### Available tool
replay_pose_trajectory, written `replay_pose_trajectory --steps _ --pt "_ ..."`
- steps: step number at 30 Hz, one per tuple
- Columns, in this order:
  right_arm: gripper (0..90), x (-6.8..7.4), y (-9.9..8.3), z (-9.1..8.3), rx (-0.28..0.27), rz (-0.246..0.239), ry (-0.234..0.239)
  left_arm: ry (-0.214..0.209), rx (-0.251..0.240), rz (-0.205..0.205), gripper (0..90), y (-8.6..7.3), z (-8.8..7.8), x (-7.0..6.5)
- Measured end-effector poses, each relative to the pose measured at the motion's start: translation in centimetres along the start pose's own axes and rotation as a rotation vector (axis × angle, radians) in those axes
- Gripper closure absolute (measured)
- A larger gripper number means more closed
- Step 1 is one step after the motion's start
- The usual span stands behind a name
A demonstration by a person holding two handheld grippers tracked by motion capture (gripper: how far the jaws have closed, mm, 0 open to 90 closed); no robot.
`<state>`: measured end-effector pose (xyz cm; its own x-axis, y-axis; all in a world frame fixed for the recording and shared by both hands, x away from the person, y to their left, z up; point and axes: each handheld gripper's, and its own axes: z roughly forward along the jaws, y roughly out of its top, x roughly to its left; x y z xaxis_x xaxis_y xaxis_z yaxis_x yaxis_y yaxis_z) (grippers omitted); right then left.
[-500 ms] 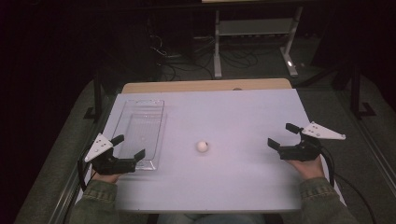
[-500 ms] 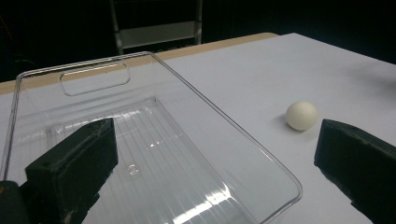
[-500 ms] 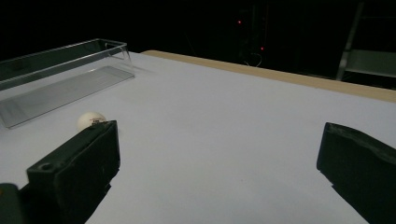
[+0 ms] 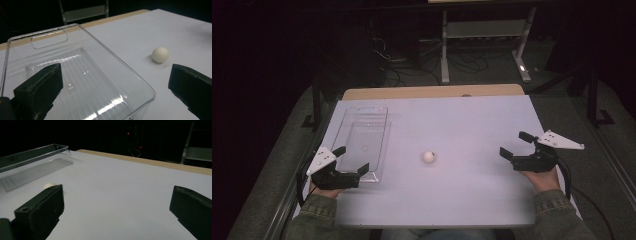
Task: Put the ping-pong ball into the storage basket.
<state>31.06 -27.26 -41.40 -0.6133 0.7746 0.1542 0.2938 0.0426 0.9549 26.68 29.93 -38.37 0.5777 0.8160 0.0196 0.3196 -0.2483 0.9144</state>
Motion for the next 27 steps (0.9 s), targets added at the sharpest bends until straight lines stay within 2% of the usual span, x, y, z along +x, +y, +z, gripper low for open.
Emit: replay_pose_trajectory --steps 12,17,25,27 --pt "0.0 0.2 0.0 0.1 0.006 -0.009 0.015 0.000 0.039 0.053 0.0 1.0 0.3 -0.5" --pt "0.0 0.2 0.0 0.1 0.007 -0.011 0.017 -0.014 0.057 0.079 0.0 1.8 0.5 -0.7" --pt "0.0 0.3 0.0 0.1 0.009 -0.012 0.021 -0.032 0.067 0.090 0.0 2.6 0.6 -0.9" --pt "0.0 0.3 0.0 0.1 0.009 -0.013 0.022 -0.038 0.077 0.106 0.0 2.8 0.6 -1.1"
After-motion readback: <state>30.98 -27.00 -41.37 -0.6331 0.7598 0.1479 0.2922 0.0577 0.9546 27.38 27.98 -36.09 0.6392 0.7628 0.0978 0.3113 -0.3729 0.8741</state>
